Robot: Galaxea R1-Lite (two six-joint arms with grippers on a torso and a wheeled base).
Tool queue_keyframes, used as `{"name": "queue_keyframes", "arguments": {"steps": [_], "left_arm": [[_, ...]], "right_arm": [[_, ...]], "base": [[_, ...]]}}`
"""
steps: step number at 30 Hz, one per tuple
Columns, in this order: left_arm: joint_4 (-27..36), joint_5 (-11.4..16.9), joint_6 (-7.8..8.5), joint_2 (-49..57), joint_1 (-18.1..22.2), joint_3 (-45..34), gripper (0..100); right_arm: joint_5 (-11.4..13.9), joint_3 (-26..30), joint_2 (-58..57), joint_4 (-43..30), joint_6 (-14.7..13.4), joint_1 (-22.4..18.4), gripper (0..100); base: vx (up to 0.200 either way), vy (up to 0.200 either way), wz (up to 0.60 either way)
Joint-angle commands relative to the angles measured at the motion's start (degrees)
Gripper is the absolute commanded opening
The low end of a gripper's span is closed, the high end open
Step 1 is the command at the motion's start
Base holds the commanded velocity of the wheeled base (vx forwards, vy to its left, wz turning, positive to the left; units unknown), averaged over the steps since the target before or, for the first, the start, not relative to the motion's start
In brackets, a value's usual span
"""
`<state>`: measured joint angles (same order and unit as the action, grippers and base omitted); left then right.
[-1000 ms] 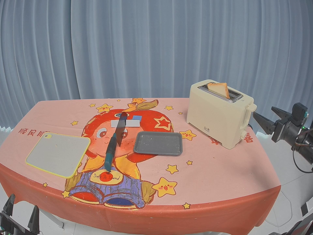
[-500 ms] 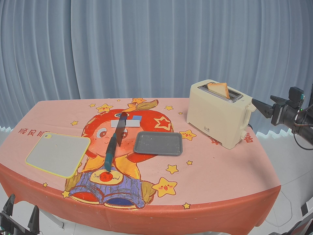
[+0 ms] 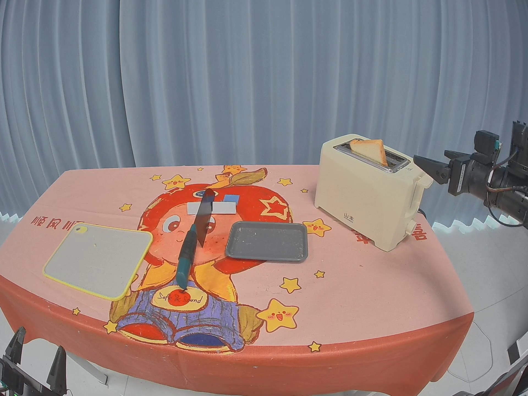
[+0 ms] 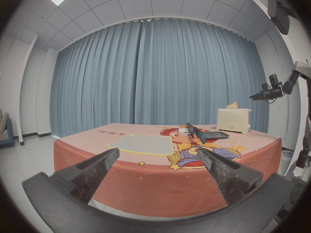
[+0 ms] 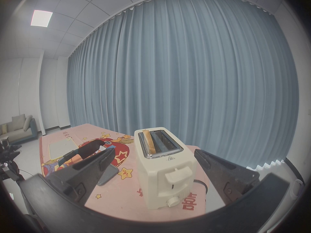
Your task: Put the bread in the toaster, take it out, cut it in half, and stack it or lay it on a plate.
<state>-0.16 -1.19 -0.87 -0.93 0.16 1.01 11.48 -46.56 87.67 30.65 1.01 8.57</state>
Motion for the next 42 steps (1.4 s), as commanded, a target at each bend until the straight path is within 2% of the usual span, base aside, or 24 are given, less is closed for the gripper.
{"name": "queue_keyframes", "arguments": {"steps": [1,14,19,32,42], "left_arm": [[-0.02,-0.04,-0.01,0.31,0.02,-1.01,100],[-0.02,-0.04,-0.01,0.31,0.02,-1.01,100],[-0.02,-0.04,-0.01,0.31,0.02,-1.01,100],[-0.02,-0.04,-0.01,0.31,0.02,-1.01,100],[-0.02,-0.04,-0.01,0.31,0.02,-1.01,100]], "right_arm": [[0.03,-3.98,5.84,0.03,0.83,0.31,100],[-0.06,-12.51,13.75,-0.15,1.71,1.63,100],[-0.06,-16.29,16.39,-3.58,2.59,2.15,100],[-0.59,-26.13,24.47,-5.95,3.12,5.05,100],[-0.59,-27.54,25.53,-6.13,3.21,5.05,100]], "base": [[0.000,0.000,0.00],[0.000,0.000,0.00],[0.000,0.000,0.00],[0.000,0.000,0.00],[0.000,0.000,0.00]]}}
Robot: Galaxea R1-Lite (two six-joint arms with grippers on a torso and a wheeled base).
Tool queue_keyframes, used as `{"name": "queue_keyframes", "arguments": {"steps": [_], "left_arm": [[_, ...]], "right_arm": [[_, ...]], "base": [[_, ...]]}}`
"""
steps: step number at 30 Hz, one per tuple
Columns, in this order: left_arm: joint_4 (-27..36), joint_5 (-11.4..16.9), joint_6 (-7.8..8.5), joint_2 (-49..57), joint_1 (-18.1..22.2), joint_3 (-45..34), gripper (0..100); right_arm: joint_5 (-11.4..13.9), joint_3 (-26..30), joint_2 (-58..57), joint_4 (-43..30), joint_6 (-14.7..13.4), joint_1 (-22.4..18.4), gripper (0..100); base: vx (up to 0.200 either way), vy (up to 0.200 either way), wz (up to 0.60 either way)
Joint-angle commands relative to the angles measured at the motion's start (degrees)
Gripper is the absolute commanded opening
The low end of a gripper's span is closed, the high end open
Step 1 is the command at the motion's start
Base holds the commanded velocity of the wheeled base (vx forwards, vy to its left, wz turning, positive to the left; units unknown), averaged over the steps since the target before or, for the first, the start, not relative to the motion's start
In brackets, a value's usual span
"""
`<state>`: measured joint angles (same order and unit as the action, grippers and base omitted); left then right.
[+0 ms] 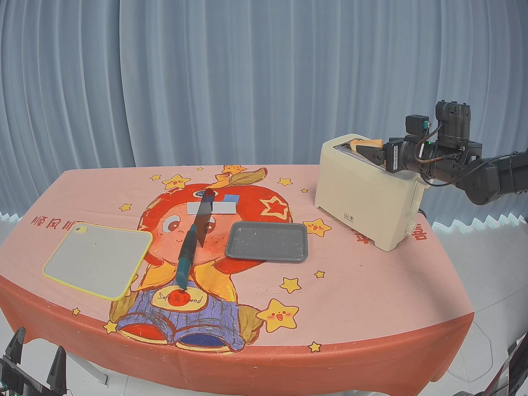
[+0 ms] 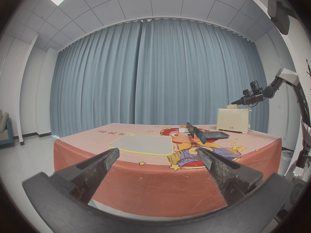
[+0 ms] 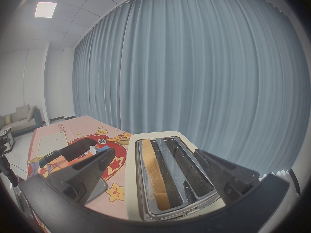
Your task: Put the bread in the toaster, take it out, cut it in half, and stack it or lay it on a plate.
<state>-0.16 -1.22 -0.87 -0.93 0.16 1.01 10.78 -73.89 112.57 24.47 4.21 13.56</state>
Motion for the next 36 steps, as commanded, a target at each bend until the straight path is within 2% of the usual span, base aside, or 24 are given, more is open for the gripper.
{"name": "queue_keyframes", "arguments": {"steps": [1,3,4,28,36], "left_arm": [[-0.02,-0.01,-0.01,0.31,0.02,-1.01,100],[-0.02,-0.01,-0.01,0.31,0.02,-1.01,100],[-0.02,-0.01,-0.01,0.31,0.02,-1.01,100],[-0.02,-0.01,-0.01,0.31,0.02,-1.01,100],[-0.02,-0.01,-0.01,0.31,0.02,-1.01,100]], "right_arm": [[0.03,-0.20,0.64,-0.03,0.01,0.07,100],[0.03,-0.20,0.64,-0.74,0.01,0.07,100],[0.03,-0.12,0.64,-1.09,0.01,0.15,0],[0.03,0.06,-1.12,-1.35,0.01,0.95,0],[0.03,1.73,-5.78,-0.30,-0.78,0.86,0]], "base": [[0.000,0.000,0.00],[0.000,0.000,0.00],[0.000,0.000,0.00],[0.000,0.000,0.00],[0.000,0.000,0.00]]}}
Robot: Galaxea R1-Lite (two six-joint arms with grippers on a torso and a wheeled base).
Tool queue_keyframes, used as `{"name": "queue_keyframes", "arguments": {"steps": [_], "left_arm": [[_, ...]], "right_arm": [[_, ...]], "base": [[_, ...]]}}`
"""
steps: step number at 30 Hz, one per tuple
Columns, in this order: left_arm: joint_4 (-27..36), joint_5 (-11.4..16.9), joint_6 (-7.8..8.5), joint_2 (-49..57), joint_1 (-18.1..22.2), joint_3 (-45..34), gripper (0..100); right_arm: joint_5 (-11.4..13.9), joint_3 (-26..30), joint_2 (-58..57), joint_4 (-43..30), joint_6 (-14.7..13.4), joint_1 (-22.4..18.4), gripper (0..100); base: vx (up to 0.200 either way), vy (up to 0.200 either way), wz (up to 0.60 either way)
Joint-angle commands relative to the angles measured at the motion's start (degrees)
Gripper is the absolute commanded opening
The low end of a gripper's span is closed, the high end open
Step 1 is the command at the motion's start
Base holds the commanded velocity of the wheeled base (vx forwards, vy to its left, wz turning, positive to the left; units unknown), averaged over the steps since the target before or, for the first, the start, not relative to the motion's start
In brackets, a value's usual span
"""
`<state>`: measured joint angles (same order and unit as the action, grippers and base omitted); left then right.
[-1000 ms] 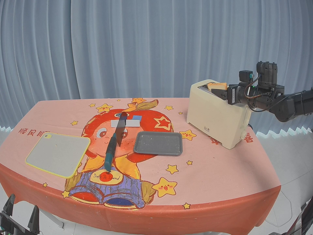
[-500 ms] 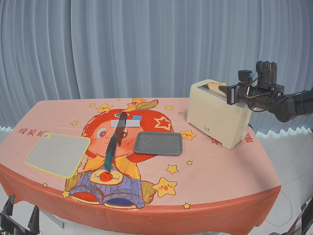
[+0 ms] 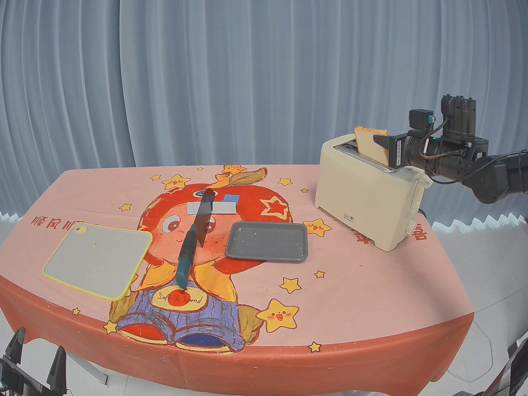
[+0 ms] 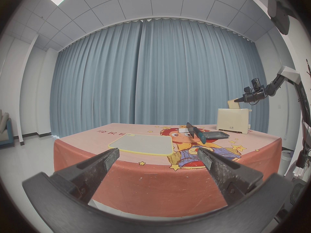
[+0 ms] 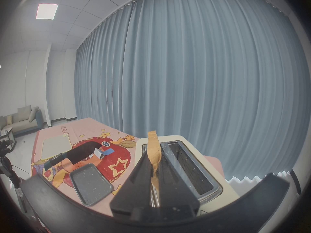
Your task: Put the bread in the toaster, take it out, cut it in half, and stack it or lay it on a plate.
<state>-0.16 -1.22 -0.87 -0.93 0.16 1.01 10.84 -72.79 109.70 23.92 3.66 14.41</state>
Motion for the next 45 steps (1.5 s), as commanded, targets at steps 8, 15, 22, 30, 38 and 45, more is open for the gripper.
{"name": "queue_keyframes", "arguments": {"steps": [8,15,22,30,38,45], "left_arm": [[-0.02,-0.01,-0.01,0.31,0.02,-1.01,100],[-0.02,-0.01,-0.01,0.31,0.02,-1.01,100],[-0.02,-0.01,-0.01,0.31,0.02,-1.01,100],[-0.02,-0.01,-0.01,0.31,0.02,-1.01,100],[-0.02,-0.01,-0.01,0.31,0.02,-1.01,100],[-0.02,-0.01,-0.01,0.31,0.02,-1.01,100]], "right_arm": [[-1.08,-0.07,-7.13,-0.01,-0.23,-0.08,0],[-1.08,1.77,-11.00,-0.01,-0.23,-0.26,0],[-0.99,5.55,-14.52,0.16,-0.32,-0.35,0],[-0.47,13.99,-20.05,0.34,-0.32,0.00,0],[-0.82,23.31,-23.92,5.35,-2.25,1.06,0],[-0.82,37.02,-29.02,14.84,-5.24,3.78,0]], "base": [[0.000,0.000,0.00],[0.000,0.000,0.00],[0.000,0.000,0.00],[0.000,0.000,0.00],[0.000,0.000,0.00],[0.000,0.000,0.00]]}}
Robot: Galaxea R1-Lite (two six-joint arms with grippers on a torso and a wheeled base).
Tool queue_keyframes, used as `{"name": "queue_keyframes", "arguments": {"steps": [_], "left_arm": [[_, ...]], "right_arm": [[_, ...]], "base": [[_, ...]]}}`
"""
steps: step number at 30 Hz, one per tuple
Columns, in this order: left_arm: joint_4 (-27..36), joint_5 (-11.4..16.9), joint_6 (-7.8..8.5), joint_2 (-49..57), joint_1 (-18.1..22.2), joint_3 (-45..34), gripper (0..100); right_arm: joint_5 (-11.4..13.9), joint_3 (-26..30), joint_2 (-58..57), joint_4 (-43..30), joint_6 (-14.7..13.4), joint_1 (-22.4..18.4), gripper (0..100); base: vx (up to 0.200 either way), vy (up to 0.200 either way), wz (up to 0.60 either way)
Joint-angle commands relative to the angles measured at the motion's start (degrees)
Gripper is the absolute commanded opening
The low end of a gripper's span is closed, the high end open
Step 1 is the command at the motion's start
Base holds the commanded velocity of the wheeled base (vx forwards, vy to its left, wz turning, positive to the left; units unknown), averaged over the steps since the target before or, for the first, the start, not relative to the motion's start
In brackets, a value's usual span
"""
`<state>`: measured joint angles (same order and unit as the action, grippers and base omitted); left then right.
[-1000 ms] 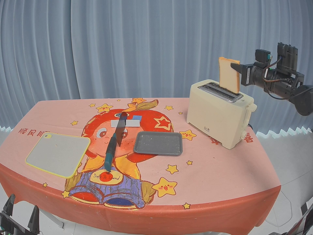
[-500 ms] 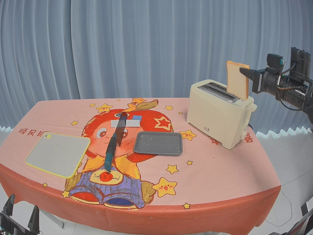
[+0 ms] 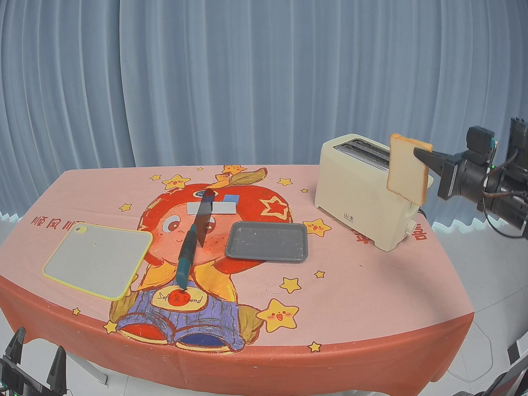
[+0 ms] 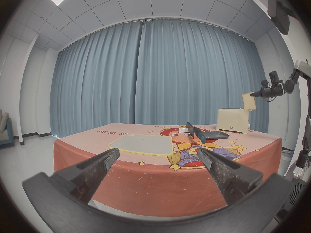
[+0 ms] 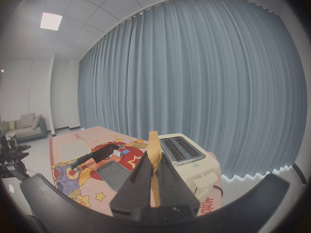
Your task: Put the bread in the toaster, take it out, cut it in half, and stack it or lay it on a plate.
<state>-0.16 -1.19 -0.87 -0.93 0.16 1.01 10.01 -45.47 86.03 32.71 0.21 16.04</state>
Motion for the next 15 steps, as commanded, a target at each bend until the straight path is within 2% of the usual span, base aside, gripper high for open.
{"name": "queue_keyframes", "arguments": {"steps": [1,9,15], "left_arm": [[-0.02,-0.04,-0.01,0.31,0.02,-1.01,100],[-0.02,-0.04,-0.01,0.31,0.02,-1.01,100],[-0.02,-0.04,-0.01,0.31,0.02,-1.01,100]], "right_arm": [[0.01,11.28,-6.05,7.55,-2.05,2.33,0],[-0.34,20.60,-7.19,16.78,-3.20,2.33,0],[-0.25,22.71,-6.14,20.82,-3.11,2.33,0]], "base": [[0.000,0.000,0.00],[0.000,0.000,0.00],[0.000,0.000,0.00]]}}
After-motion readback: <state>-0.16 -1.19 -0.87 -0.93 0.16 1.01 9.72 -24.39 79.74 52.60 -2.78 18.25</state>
